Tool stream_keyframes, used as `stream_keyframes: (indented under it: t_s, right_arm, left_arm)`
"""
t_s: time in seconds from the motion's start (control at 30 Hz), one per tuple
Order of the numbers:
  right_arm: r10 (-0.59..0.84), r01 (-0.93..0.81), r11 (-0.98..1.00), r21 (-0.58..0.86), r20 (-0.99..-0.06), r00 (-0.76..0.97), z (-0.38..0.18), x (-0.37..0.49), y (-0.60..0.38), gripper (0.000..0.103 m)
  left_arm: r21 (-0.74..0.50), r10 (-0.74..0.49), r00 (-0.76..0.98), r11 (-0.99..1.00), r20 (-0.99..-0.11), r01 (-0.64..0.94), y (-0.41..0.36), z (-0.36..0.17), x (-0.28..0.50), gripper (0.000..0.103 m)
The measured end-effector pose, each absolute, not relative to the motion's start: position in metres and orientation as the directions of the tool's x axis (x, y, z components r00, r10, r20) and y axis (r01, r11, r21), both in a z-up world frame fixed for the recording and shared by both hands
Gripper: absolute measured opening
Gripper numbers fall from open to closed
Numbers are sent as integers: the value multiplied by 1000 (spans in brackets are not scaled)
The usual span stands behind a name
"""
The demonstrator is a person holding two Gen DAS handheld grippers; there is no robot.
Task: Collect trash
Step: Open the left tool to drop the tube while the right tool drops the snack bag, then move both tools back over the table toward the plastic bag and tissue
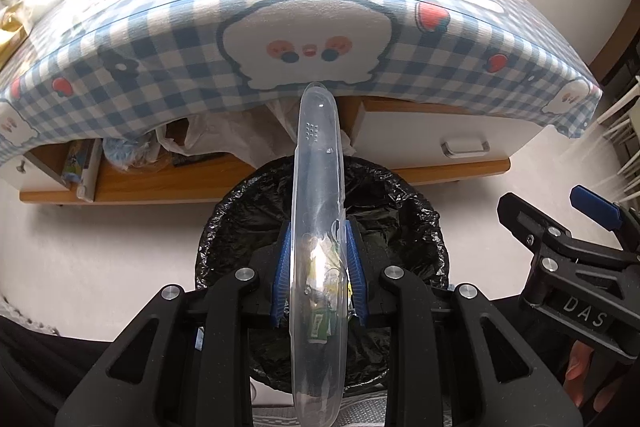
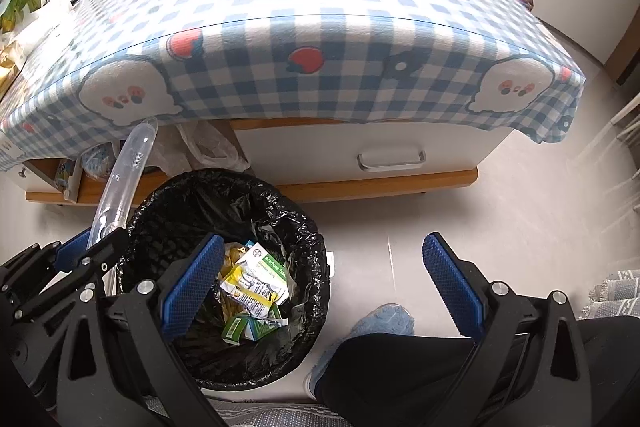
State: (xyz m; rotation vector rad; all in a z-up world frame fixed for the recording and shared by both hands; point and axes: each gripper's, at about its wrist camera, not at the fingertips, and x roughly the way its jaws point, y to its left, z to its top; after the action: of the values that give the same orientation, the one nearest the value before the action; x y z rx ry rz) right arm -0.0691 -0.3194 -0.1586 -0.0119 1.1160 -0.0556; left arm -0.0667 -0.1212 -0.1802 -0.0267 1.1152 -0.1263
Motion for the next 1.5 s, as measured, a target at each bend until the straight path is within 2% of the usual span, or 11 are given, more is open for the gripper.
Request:
stream_keyframes:
  t_s: [0.2,0.27,0.37,0.97,1.1,1.5]
  right_arm:
    - [-49,32,999,-39,-893,448,-156,-69,-317,95]
    - [-48,29,999,-39,-891,451,-155,-68,-316,95]
    - [-44,24,999,-37,-889,456,-153,-67,-314,95]
    - [12,-56,998,-23,-835,551,-116,-49,-282,95]
    - [17,-62,998,-22,-819,574,-104,-37,-282,95]
    - [40,-112,993,-41,-773,634,-66,6,-265,95]
  left_arm:
    - [-71,-100,434,994,-895,82,-119,-178,-66,30]
    - [-67,-95,442,995,-892,78,-116,-175,-67,41]
    - [-71,-93,447,995,-889,66,-108,-171,-67,50]
    - [-49,-43,564,999,-824,4,-62,-115,-64,93]
    - [-54,-47,587,999,-808,6,-56,-101,-55,97]
    - [-77,-40,607,996,-793,-34,-24,-65,-10,97]
